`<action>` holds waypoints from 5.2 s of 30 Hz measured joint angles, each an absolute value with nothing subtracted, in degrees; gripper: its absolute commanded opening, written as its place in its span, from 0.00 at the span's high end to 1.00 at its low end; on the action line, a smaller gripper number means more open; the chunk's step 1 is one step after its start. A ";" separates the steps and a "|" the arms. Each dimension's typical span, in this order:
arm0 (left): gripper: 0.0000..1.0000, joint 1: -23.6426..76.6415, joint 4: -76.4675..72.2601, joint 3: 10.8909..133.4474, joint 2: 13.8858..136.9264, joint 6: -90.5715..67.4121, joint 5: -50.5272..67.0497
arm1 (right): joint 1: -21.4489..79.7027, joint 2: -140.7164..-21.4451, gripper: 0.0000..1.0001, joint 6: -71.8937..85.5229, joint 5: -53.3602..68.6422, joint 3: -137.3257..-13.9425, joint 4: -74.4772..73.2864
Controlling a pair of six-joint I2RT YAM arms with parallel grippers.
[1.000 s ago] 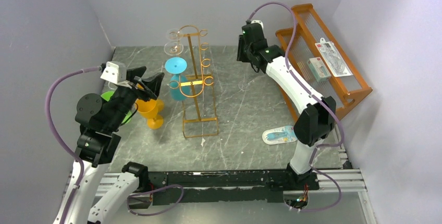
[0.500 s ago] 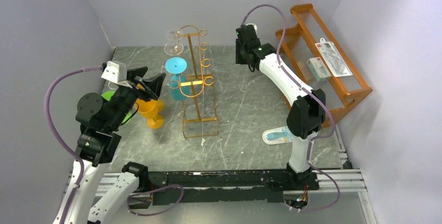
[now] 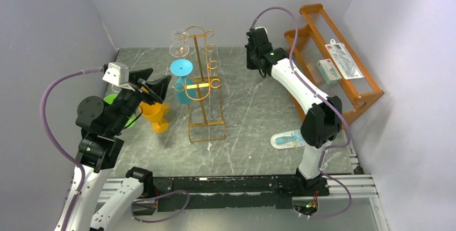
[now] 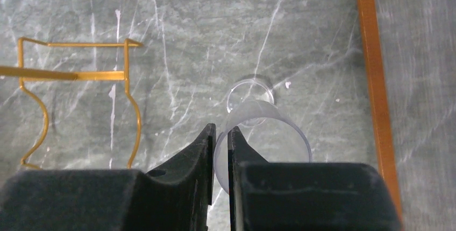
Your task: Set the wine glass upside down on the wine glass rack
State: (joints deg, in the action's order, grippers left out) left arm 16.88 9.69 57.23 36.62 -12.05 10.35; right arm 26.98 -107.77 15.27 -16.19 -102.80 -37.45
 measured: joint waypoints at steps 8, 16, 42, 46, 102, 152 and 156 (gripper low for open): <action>0.22 16.86 7.33 60.66 37.52 -16.03 14.70 | 27.14 -88.03 1.00 16.21 -10.41 -86.15 -26.72; 0.15 16.84 0.27 63.94 42.33 -24.71 22.65 | 27.24 -64.07 1.00 18.74 -6.31 -66.70 -3.99; 0.12 32.27 -20.38 62.72 59.61 -66.94 8.38 | 28.32 -53.47 1.00 39.40 4.54 -52.99 40.32; 0.10 35.75 -24.80 62.92 63.48 -67.22 5.06 | 30.65 -56.71 1.00 39.75 5.50 -54.33 42.17; 0.95 24.27 -43.07 73.10 74.74 -72.99 14.33 | 39.62 -57.54 0.34 38.46 7.94 -54.41 49.69; 0.95 -9.98 13.15 72.10 59.90 -17.37 43.33 | 39.62 -53.41 0.32 33.19 -1.56 -53.23 30.48; 0.95 -8.14 15.59 71.16 58.04 -14.70 39.88 | 39.62 -52.18 0.32 32.91 -2.20 -53.23 29.78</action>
